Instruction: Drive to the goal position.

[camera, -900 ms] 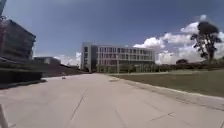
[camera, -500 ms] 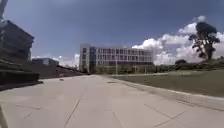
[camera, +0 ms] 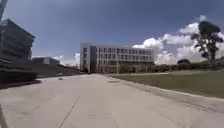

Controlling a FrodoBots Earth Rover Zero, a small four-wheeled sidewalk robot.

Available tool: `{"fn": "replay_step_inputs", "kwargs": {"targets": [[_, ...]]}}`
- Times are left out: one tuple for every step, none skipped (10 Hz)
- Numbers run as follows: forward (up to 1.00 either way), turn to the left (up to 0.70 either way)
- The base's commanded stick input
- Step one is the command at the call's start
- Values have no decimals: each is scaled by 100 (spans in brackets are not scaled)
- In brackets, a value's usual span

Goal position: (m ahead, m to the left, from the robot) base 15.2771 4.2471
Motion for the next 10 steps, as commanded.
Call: {"fn": "replay_step_inputs", "kwargs": {"targets": [[100,2],[100,27],[100,27],[100,27],[100,27],[100,27],[100,27],[100,27],[100,27],[100,27]]}}
